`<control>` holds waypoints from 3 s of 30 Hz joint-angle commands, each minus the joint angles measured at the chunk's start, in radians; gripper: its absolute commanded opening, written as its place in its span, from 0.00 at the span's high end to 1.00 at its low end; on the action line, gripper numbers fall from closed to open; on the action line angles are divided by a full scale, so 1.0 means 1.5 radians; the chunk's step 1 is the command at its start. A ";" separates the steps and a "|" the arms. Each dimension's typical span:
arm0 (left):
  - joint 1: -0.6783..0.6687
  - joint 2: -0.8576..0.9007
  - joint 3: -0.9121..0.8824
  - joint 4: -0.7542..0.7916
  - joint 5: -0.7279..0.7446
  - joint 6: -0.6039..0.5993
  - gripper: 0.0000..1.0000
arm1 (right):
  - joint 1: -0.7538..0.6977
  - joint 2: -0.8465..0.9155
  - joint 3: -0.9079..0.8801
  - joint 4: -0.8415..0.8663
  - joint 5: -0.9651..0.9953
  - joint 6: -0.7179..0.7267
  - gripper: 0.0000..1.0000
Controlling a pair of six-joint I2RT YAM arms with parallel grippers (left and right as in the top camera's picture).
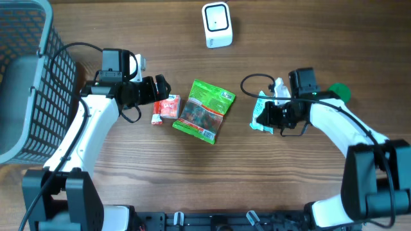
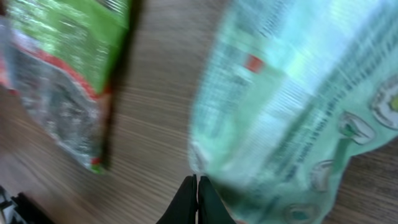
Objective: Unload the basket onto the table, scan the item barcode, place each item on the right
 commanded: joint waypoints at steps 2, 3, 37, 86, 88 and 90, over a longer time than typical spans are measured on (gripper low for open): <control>0.006 -0.007 0.009 0.002 0.006 0.001 0.00 | -0.045 0.054 -0.039 0.035 -0.021 -0.035 0.96; 0.006 -0.007 0.009 0.002 0.006 0.001 0.00 | -0.053 0.065 -0.052 0.050 -0.021 -0.035 0.96; 0.006 -0.007 0.009 0.003 0.006 0.001 0.00 | -0.077 0.055 -0.034 0.050 0.165 0.040 0.96; 0.006 -0.007 0.009 0.002 0.006 0.001 0.00 | -0.077 0.152 0.125 -0.100 0.112 -0.105 0.49; 0.006 -0.007 0.009 0.002 0.006 0.001 0.00 | -0.077 0.154 0.119 -0.095 0.109 -0.105 0.53; 0.006 -0.007 0.009 0.002 0.006 0.001 0.00 | -0.077 0.154 0.117 -0.093 0.099 -0.105 0.60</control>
